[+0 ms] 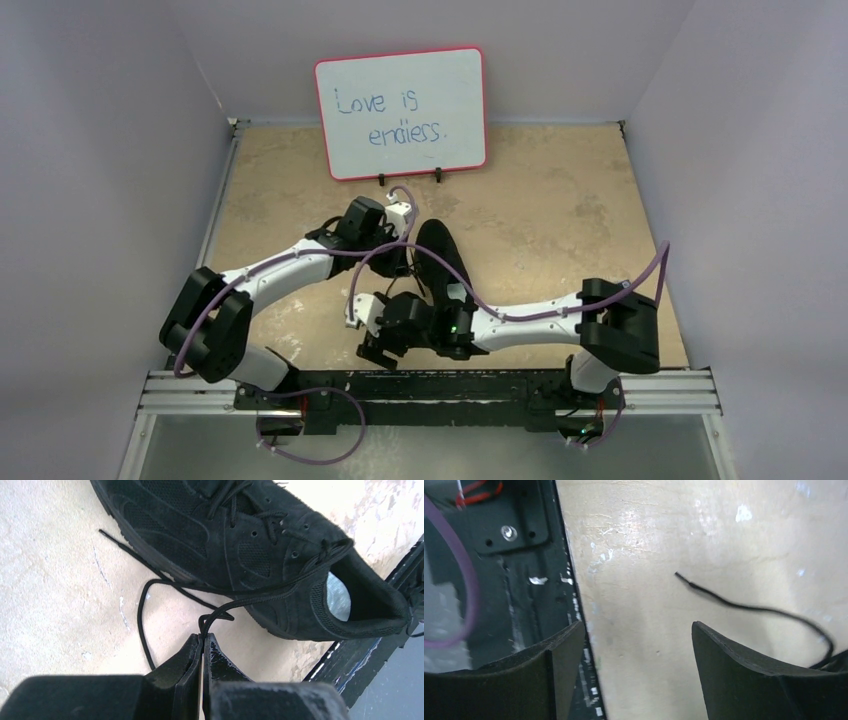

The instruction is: Tie the shoes

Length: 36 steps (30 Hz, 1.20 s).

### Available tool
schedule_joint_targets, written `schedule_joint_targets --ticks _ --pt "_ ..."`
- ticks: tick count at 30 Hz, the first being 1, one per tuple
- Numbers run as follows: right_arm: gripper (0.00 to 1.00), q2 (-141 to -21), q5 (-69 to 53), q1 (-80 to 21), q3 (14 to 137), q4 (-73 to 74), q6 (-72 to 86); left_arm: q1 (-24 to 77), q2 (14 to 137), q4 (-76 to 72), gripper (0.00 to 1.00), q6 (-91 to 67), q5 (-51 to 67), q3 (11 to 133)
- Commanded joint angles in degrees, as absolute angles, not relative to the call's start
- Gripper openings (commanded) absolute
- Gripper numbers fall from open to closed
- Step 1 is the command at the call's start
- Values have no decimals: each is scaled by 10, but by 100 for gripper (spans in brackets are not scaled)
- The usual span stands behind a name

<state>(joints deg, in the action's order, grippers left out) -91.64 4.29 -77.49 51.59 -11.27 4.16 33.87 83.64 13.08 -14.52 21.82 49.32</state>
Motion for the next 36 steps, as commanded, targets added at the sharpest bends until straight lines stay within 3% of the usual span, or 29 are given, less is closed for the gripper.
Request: schedule_joint_targets --ticks 1,4,10,24,31,36 --pt "80 -921 -49 -766 521 -167 -272 332 841 162 0 -107 215 526" --pt "81 -935 -107 -743 534 -123 -354 330 849 161 0 -107 219 534" --pt "77 -981 -252 -662 608 -41 -374 330 851 145 0 -133 221 529" --pt "65 -1100 -211 -653 714 82 -459 330 854 124 0 -140 207 501" --pt "44 -1136 -228 -650 737 130 -477 326 868 124 0 -132 201 504" --pt "19 -1149 -238 -650 741 145 -482 326 867 105 0 -147 203 493"
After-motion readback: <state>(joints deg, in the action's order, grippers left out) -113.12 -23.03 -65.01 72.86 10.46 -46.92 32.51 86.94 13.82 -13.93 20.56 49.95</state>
